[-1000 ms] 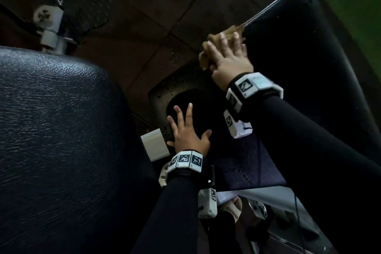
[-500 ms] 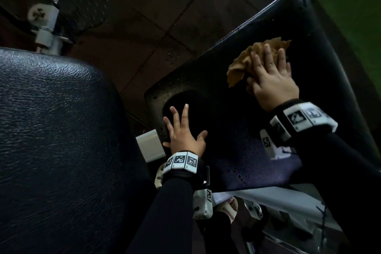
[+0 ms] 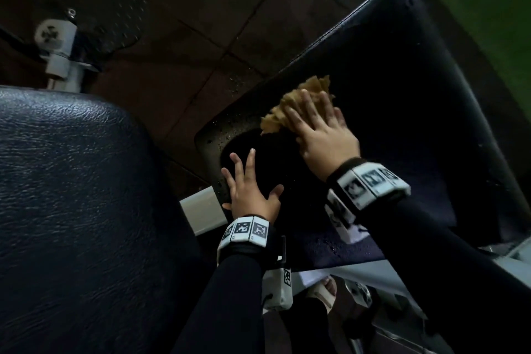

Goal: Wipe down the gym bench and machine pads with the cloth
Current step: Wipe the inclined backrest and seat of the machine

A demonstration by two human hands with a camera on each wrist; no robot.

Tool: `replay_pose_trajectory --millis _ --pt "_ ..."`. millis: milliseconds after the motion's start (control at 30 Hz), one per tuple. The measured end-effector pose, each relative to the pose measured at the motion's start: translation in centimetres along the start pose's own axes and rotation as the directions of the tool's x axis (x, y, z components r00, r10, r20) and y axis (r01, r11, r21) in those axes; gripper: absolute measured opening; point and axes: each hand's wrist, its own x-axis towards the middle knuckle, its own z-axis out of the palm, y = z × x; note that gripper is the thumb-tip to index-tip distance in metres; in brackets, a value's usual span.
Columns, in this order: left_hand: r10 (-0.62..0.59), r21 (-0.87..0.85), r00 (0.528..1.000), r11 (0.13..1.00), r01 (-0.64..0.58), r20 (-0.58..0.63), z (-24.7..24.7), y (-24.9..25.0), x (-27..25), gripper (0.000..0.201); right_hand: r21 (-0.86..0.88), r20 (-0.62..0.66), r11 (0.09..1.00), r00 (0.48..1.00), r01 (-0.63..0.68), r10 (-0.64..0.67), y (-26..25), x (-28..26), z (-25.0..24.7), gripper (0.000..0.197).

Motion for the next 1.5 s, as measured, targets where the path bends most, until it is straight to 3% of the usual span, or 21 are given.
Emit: replay_pose_trajectory --millis 133,300,400,533,667,767,1067,1267,1433,1500 --pt "0.003 -0.001 1.000 1.000 -0.003 0.004 0.0 0.0 -0.1 0.093 0.033 -0.046 0.983 0.983 -0.178 0.179 4.6 -1.9 -1.5 0.060" --pt "0.002 -0.004 1.000 1.000 -0.002 -0.003 0.1 0.0 0.0 0.093 0.125 -0.052 0.950 0.954 -0.287 0.295 6.3 2.5 -4.5 0.064" --pt "0.005 0.004 1.000 1.000 -0.005 -0.003 0.1 0.0 -0.1 0.093 0.147 -0.046 0.957 0.965 -0.250 0.259 4.3 5.3 -5.0 0.064" --pt "0.013 0.007 1.000 1.000 -0.013 -0.011 0.0 0.0 0.0 0.094 0.067 0.027 0.992 0.994 -0.108 0.106 0.8 6.2 -4.0 0.069" --pt "0.014 0.019 1.000 1.000 -0.014 -0.008 -0.2 0.2 0.0 0.092 0.072 0.060 0.997 0.998 0.025 -0.030 -0.3 3.8 -2.1 0.070" --pt "0.013 0.036 1.000 0.999 -0.013 -0.004 -0.4 0.4 -0.1 0.091 0.112 0.034 0.993 0.998 0.048 -0.052 0.4 0.8 -1.1 0.072" --pt "0.030 0.075 0.999 0.997 -0.031 0.016 -0.4 0.4 -0.2 0.089 0.271 -0.099 0.953 0.980 -0.139 0.171 5.9 -8.4 -0.1 0.064" --pt "0.029 0.162 1.000 0.986 -0.030 0.007 -0.1 0.4 -0.1 0.087 0.380 -0.208 0.854 0.867 -0.355 0.453 9.1 -14.7 1.4 0.063" --pt "0.128 0.196 0.991 0.974 -0.117 -0.048 0.5 0.4 -0.5 0.082 0.398 -0.321 0.730 0.660 -0.556 0.679 9.6 -18.3 3.1 0.057" --pt "0.131 0.231 0.991 0.965 -0.123 -0.021 0.7 0.3 -0.6 0.089 0.419 -0.258 0.660 0.615 -0.623 0.745 8.5 -18.5 3.9 0.058"
